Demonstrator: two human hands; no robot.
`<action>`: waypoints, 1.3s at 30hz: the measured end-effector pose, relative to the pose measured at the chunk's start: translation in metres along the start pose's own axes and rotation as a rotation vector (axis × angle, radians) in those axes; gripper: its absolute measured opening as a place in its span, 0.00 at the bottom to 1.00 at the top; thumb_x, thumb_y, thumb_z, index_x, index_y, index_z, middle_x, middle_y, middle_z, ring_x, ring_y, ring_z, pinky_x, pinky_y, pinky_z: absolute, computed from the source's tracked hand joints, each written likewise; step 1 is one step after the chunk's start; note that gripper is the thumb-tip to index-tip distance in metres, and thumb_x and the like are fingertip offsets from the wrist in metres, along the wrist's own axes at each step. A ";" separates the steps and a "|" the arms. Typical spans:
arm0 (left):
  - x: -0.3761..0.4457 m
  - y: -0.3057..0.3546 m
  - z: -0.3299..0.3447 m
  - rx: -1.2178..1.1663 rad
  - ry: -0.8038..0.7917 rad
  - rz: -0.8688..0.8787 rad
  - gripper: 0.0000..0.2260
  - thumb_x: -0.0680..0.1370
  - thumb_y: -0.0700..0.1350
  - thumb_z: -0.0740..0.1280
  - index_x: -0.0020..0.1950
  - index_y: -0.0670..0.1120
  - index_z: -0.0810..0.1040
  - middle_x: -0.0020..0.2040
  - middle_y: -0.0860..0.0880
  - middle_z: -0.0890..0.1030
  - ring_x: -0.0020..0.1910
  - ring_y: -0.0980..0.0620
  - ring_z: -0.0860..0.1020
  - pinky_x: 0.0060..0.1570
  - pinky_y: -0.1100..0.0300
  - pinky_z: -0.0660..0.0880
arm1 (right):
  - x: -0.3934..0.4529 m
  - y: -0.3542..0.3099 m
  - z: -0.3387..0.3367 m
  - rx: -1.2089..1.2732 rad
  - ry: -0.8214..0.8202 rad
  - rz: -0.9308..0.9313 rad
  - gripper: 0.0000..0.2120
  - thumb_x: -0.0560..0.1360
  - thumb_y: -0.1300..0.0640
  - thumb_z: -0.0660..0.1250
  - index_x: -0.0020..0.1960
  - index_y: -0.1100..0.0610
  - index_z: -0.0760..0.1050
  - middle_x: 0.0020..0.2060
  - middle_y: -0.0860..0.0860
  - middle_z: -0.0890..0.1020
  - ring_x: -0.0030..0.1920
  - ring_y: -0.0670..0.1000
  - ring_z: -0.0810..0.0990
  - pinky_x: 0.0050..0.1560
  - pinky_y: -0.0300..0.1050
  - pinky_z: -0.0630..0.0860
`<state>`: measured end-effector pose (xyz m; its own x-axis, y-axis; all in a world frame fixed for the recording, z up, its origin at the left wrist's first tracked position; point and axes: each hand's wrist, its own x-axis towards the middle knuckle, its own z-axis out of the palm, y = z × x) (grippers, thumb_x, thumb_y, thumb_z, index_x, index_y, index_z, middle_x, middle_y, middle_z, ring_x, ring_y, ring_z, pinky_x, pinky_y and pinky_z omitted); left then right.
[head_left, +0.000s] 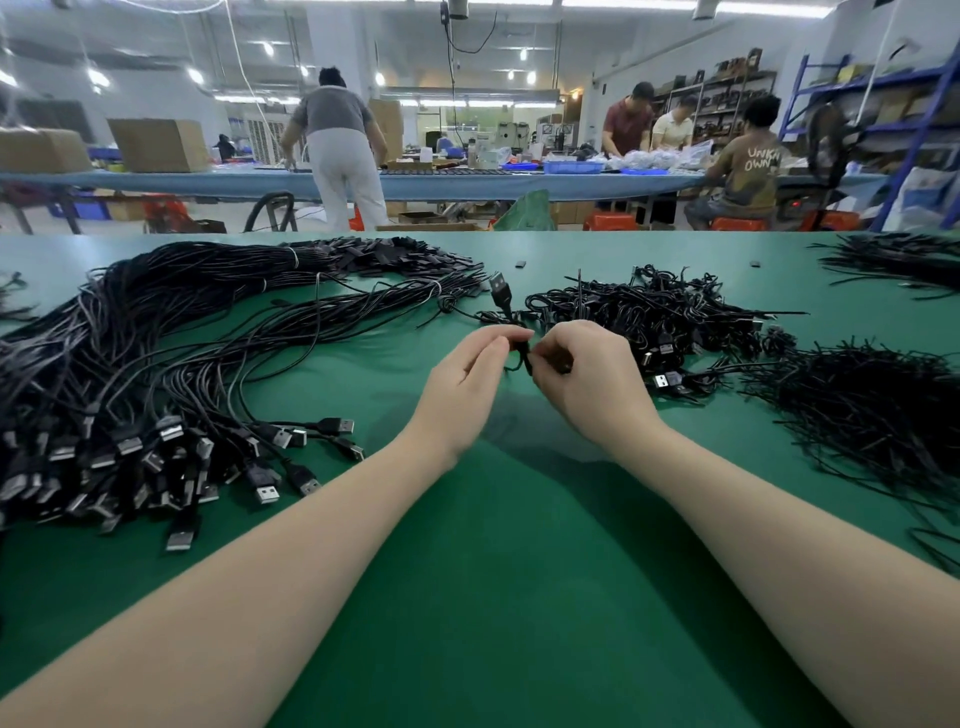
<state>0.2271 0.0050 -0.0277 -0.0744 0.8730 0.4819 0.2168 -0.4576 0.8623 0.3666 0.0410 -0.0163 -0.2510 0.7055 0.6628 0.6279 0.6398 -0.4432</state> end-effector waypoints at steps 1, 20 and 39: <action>0.001 -0.001 0.000 0.001 0.007 -0.011 0.14 0.82 0.41 0.56 0.53 0.56 0.79 0.54 0.57 0.80 0.57 0.60 0.75 0.56 0.65 0.70 | 0.000 -0.001 -0.001 -0.001 -0.014 -0.017 0.02 0.73 0.62 0.68 0.43 0.60 0.80 0.39 0.51 0.79 0.40 0.50 0.75 0.44 0.41 0.71; 0.007 -0.003 -0.016 -0.298 -0.107 -0.290 0.17 0.77 0.30 0.60 0.54 0.49 0.81 0.43 0.51 0.85 0.45 0.56 0.83 0.42 0.69 0.76 | -0.001 -0.010 -0.008 -0.170 0.059 -0.321 0.01 0.71 0.69 0.67 0.40 0.66 0.76 0.37 0.60 0.79 0.40 0.62 0.77 0.43 0.55 0.75; 0.009 0.005 -0.013 -0.388 0.103 -0.457 0.08 0.78 0.43 0.67 0.51 0.51 0.69 0.30 0.52 0.81 0.27 0.55 0.80 0.23 0.67 0.70 | -0.005 -0.011 -0.002 -0.177 -0.006 -0.378 0.02 0.72 0.68 0.67 0.41 0.66 0.78 0.37 0.60 0.80 0.40 0.62 0.78 0.44 0.54 0.75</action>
<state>0.2148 0.0081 -0.0171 -0.1740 0.9837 0.0452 -0.2283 -0.0849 0.9699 0.3625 0.0292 -0.0135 -0.4918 0.4333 0.7552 0.6077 0.7920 -0.0586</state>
